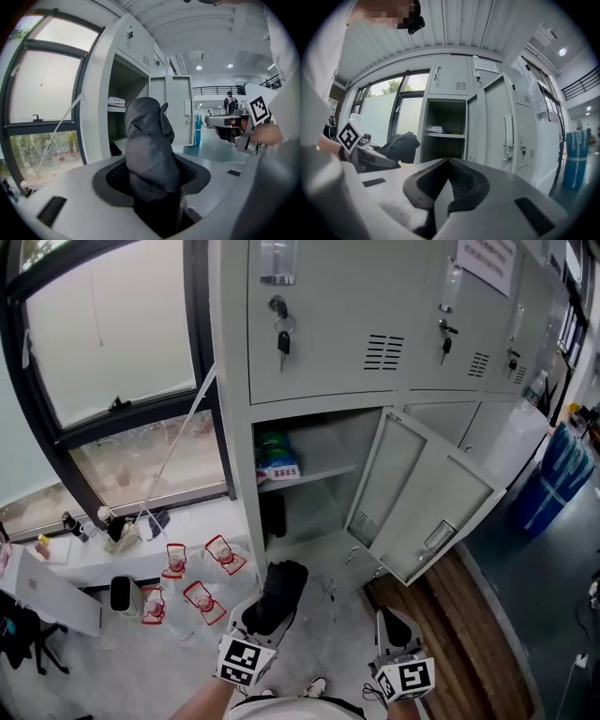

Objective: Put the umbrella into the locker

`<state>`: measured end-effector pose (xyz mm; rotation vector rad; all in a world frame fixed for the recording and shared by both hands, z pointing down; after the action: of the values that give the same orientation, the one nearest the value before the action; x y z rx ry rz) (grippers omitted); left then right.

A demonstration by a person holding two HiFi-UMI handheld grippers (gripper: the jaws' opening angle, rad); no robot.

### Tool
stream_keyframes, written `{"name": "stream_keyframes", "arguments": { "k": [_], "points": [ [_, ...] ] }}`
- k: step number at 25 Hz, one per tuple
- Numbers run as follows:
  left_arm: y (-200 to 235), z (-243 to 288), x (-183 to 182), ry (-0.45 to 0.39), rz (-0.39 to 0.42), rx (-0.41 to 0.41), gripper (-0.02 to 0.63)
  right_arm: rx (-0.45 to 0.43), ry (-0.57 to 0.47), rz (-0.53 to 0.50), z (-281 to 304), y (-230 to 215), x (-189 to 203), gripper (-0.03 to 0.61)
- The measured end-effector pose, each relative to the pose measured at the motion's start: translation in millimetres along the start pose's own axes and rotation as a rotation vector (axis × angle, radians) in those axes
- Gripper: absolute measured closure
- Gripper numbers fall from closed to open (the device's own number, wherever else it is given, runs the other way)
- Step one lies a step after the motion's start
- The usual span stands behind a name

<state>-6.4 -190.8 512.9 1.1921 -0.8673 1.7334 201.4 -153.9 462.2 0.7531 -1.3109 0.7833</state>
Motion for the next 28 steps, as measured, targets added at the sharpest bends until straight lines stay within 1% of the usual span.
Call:
{"name": "stream_keyframes", "arguments": {
  "k": [5,8,13,19,23,28],
  "points": [
    [7.7,21.3,-12.2,0.008,-0.001,-0.079,0.365,-0.078,-0.011,-0.012,19.4,-11.1,-1.0,0.563],
    [8.1,41.7,-20.5,0.018,0.000,-0.102,0.365,-0.097,-0.017,-0.009,24.2,-17.3,-0.1,0.563],
    [-3.5,91.3,-33.5,0.062,0.013,-0.095,0.365,-0.108,-0.020,0.015,25.1,-25.5,8.4,0.563],
    [-15.5,138.7,-56.3,0.052,0.002,-0.079,0.364,-0.107,-0.015,-0.007,21.3,-30.8,1.8,0.563],
    [-9.1,172.9,-62.2,0.058,0.017,-0.114,0.364,-0.096,-0.017,-0.014,14.2,-35.9,1.3,0.563],
    [-1.3,209.6,-60.2,0.099,0.040,-0.158,0.364,-0.077,-0.003,0.004,4.2,-42.4,7.1,0.563]
  ]
}}
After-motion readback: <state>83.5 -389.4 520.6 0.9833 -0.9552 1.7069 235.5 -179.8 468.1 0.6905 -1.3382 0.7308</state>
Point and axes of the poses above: the fingertips, and each gripper's own axes: z forward along the fingers, y to its left, x out of its underside, the point moved 1 cm from there along -z, backward along the fingers, and after that the axes turned 14 degrees about -x, right-handed, at the moved point
